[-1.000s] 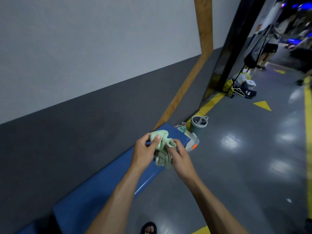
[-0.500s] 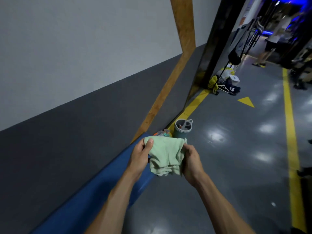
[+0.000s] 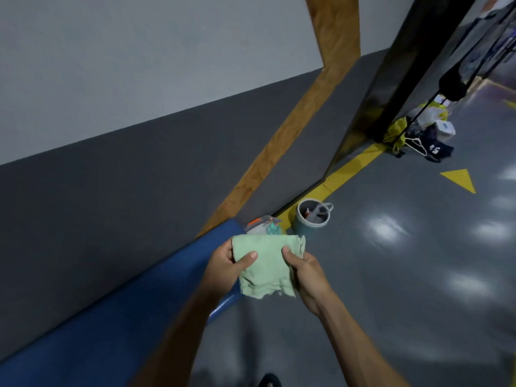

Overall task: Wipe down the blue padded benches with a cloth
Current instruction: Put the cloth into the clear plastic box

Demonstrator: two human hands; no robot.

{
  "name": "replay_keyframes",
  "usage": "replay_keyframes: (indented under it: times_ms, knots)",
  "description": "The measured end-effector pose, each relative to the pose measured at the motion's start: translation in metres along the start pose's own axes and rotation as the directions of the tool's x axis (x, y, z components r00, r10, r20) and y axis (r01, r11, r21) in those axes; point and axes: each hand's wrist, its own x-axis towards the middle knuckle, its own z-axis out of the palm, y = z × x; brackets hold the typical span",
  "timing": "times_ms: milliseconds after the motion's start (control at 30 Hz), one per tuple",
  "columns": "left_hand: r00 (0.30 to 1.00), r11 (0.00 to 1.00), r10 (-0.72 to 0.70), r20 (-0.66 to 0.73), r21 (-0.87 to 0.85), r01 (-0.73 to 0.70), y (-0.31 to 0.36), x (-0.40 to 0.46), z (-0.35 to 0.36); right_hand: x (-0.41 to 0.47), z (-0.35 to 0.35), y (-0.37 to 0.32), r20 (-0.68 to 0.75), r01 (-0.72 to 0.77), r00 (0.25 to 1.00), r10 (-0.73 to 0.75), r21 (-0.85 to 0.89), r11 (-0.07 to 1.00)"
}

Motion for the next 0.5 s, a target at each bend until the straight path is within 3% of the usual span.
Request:
replay_keyframes:
  times_ms: [133,267,400,500]
  knots:
    - [0.991,0.975,-0.133,0.021,-0.174,0.135,-0.008,0.023,0.023,0.047,-0.027,-0.011,0.104,-0.150,0.985,0.136,0.141,0.979]
    - [0.959,0.892,-0.281,0.038,-0.358,0.276,-0.021,0.060,0.033,0.102,-0.038,-0.006,0.139,-0.188,0.975,0.174,0.100,0.977]
    - [0.942,0.834,-0.336,0.016,-0.459,0.306,-0.045,0.104,0.040,0.165,-0.032,0.011,-0.112,-0.073,0.993,0.046,-0.254,0.964]
    - [0.932,0.820,-0.362,-0.023,-0.483,0.306,-0.060,0.132,0.041,0.204,-0.031,0.023,-0.145,0.059,0.977,-0.159,-0.529,0.847]
